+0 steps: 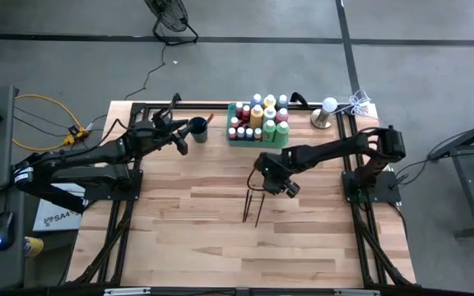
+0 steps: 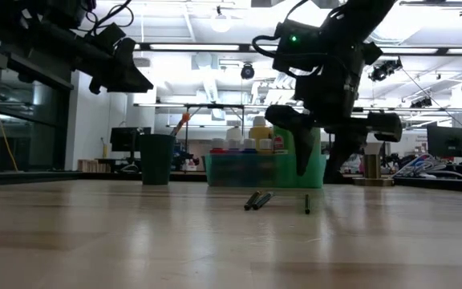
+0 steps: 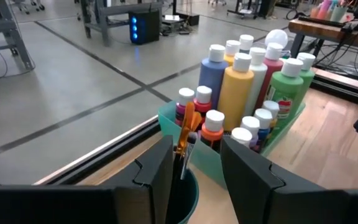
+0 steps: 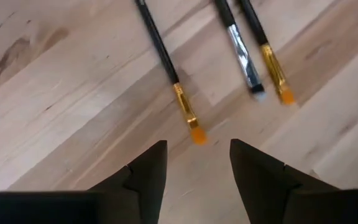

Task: Pick & Place Paint Supplies
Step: Put the gold black paint brush into the blue cup

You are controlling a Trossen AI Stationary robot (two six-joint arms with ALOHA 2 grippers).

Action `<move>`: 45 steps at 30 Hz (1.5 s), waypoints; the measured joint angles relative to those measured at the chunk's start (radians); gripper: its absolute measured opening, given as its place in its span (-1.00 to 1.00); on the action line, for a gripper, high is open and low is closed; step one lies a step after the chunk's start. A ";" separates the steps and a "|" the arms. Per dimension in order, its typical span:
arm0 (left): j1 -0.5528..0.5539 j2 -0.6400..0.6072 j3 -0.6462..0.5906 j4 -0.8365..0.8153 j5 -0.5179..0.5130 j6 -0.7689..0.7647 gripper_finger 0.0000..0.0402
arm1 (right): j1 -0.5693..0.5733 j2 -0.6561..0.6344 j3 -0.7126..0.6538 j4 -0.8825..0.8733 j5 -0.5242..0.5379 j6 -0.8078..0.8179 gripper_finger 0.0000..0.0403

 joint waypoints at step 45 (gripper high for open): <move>0.000 0.000 0.000 -0.078 -0.002 -0.052 -0.34 | 0.023 0.102 0.001 0.030 0.033 -0.038 -0.98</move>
